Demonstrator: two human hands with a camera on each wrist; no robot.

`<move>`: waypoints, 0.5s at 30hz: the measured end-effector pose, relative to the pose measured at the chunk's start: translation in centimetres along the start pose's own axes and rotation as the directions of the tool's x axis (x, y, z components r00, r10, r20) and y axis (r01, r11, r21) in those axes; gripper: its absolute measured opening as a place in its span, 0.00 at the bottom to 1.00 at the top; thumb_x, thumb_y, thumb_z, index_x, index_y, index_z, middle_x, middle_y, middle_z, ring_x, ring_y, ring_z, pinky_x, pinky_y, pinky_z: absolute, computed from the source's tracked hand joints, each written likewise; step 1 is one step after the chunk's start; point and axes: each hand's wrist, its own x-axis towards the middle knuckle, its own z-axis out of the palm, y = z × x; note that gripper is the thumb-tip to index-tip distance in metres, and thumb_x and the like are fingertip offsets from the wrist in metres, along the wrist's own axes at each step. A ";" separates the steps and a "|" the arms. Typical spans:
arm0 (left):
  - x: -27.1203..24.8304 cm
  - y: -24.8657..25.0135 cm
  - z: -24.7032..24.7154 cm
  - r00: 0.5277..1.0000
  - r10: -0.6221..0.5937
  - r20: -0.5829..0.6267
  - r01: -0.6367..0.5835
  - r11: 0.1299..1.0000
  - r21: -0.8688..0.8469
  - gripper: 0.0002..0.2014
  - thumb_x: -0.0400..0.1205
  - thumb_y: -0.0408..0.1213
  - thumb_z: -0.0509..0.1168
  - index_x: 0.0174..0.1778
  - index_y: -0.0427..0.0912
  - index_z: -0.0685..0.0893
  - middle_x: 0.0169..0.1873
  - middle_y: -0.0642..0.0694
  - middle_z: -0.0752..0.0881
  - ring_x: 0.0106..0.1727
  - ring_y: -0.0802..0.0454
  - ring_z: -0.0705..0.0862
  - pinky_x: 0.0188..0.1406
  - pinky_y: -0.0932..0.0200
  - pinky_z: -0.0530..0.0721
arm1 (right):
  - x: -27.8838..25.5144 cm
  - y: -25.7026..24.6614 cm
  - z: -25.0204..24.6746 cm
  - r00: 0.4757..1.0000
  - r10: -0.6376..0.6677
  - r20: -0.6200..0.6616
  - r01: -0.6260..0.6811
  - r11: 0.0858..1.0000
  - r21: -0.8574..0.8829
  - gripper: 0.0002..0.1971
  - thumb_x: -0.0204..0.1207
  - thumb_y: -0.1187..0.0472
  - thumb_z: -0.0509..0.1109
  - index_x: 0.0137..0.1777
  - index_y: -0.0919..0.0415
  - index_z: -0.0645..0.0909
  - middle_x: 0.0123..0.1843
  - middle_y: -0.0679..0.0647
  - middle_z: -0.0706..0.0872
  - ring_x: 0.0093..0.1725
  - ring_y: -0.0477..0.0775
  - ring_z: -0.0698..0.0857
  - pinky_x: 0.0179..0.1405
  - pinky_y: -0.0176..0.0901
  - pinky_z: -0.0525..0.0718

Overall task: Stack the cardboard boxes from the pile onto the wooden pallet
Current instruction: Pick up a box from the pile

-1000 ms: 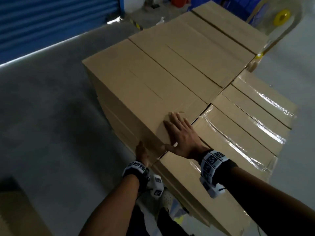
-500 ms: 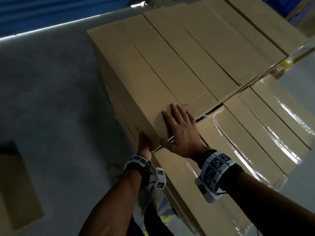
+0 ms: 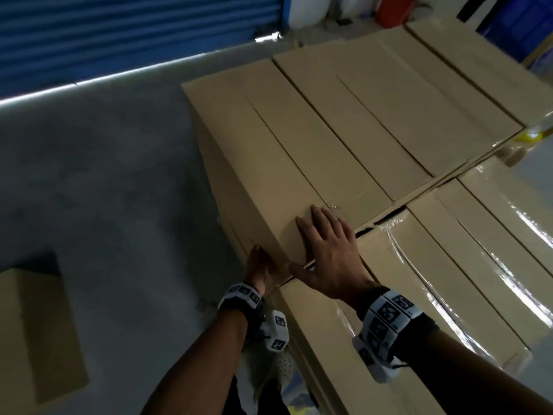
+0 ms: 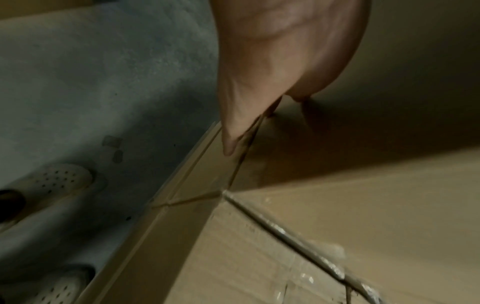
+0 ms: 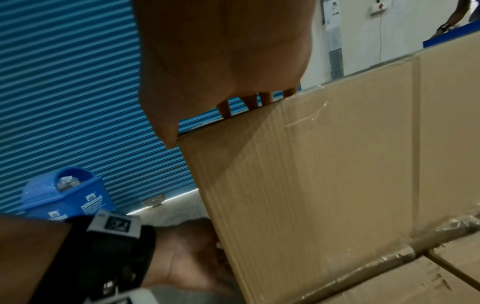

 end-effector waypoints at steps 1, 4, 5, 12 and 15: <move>-1.4 2.2 0.1 0.999 -0.026 -0.027 0.026 1.000 -0.002 0.41 0.81 0.69 0.63 0.86 0.49 0.66 0.82 0.44 0.72 0.80 0.40 0.74 0.81 0.41 0.71 | 0.0 0.0 -0.4 1.000 -0.001 0.010 0.001 1.000 -0.003 0.51 0.68 0.19 0.46 0.87 0.48 0.53 0.89 0.61 0.51 0.87 0.65 0.49 0.83 0.65 0.51; -5.8 10.2 0.9 0.997 0.043 -0.068 -0.040 0.998 0.042 0.27 0.93 0.47 0.51 0.88 0.41 0.62 0.84 0.42 0.67 0.84 0.40 0.67 0.66 0.65 0.77 | 0.5 0.0 -1.7 1.000 0.016 0.014 -0.016 1.000 0.016 0.43 0.74 0.23 0.51 0.84 0.46 0.59 0.85 0.58 0.60 0.82 0.63 0.60 0.77 0.65 0.65; -6.2 12.2 0.7 0.992 0.063 -0.105 -0.056 0.996 0.067 0.27 0.93 0.47 0.50 0.87 0.39 0.63 0.84 0.41 0.67 0.84 0.39 0.68 0.67 0.63 0.77 | 0.9 -0.1 -2.2 1.000 0.028 0.014 -0.028 0.999 0.027 0.40 0.75 0.25 0.53 0.83 0.45 0.60 0.83 0.56 0.63 0.80 0.62 0.63 0.75 0.64 0.68; -4.2 24.9 -0.4 0.972 0.194 -0.131 -0.202 0.978 -0.050 0.34 0.88 0.65 0.51 0.85 0.49 0.68 0.83 0.42 0.70 0.82 0.39 0.70 0.82 0.35 0.68 | 5.3 -0.9 -5.8 0.990 0.132 0.045 -0.138 0.969 0.206 0.33 0.80 0.30 0.57 0.81 0.44 0.63 0.81 0.54 0.65 0.76 0.61 0.68 0.71 0.61 0.74; -4.3 29.4 -0.8 0.967 0.196 -0.164 -0.208 0.977 -0.055 0.35 0.87 0.65 0.53 0.87 0.47 0.65 0.83 0.39 0.69 0.83 0.37 0.69 0.82 0.33 0.66 | 8.4 -1.6 -7.4 0.988 0.155 -0.012 -0.147 0.955 0.257 0.33 0.80 0.31 0.58 0.80 0.47 0.66 0.81 0.55 0.66 0.76 0.61 0.69 0.70 0.59 0.75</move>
